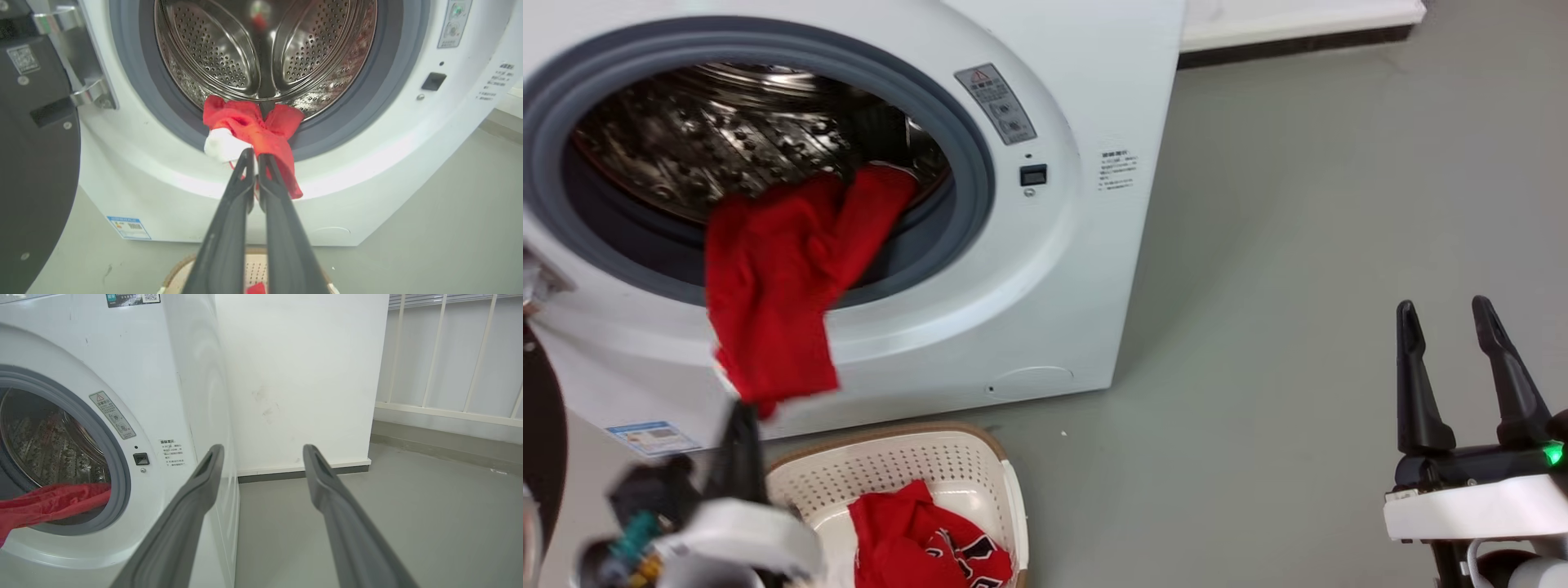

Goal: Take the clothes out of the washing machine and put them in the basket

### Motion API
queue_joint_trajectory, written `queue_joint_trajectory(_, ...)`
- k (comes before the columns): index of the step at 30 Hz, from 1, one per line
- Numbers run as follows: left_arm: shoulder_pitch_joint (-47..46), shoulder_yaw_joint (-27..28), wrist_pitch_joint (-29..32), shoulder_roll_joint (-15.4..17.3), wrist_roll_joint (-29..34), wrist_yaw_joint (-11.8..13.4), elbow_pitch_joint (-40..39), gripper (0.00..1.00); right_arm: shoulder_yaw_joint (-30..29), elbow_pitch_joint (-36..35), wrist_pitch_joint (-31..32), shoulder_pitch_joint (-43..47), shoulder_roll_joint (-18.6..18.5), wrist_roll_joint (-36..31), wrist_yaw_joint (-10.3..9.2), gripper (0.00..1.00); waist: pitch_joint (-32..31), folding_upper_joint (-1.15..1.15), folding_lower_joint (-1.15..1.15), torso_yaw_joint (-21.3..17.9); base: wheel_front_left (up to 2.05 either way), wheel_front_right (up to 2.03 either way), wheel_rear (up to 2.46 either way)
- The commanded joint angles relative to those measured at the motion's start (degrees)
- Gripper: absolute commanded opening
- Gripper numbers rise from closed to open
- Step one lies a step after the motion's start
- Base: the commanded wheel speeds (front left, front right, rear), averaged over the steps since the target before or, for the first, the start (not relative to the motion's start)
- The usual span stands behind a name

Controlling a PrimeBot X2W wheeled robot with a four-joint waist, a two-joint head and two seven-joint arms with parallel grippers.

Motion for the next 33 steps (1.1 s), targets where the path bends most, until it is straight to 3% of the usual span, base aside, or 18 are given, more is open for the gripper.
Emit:
queue_joint_trajectory(1, 1.54, -0.89, 0.22, -0.47, -0.02, -0.21, 0.13, 0.00, -0.21, -0.24, 0.14, 0.80, -0.02, -0.17, -0.02, 1.00, -0.67, 0.00, 0.01, 0.93, 0.00, 0.00, 0.00)
queue_joint_trajectory(8, 7.17, -5.70, 0.95, -5.11, -1.81, -1.82, 5.72, 0.00, 0.06, -1.77, 1.67, 1.27, -0.02, -0.70, -0.02, 1.00, -0.80, 0.00, 0.01, 2.63, 0.00, 0.00, 0.00)
queue_joint_trajectory(16, 6.82, -8.87, -0.36, -9.70, -4.08, -4.62, 19.15, 0.00, 0.76, -3.07, 2.40, 0.37, -0.01, -0.77, -0.02, 1.00, 2.37, 0.00, 0.01, 2.47, 0.00, 0.00, 0.00)
queue_joint_trajectory(23, -1.83, -7.61, -3.27, -10.29, -4.76, -6.73, 31.68, 0.00, 0.98, -4.31, 1.78, -2.65, -0.01, -0.56, -0.02, 1.00, 9.68, 0.00, 0.01, 1.12, 0.00, 0.00, 0.00)
queue_joint_trajectory(33, -17.20, -4.85, -5.22, -8.16, -4.43, -9.20, 47.05, 0.00, 2.44, -3.72, -0.77, -7.73, 0.02, 0.94, -0.02, 1.00, 21.31, 0.00, 0.01, -3.30, 0.00, 0.00, 0.00)
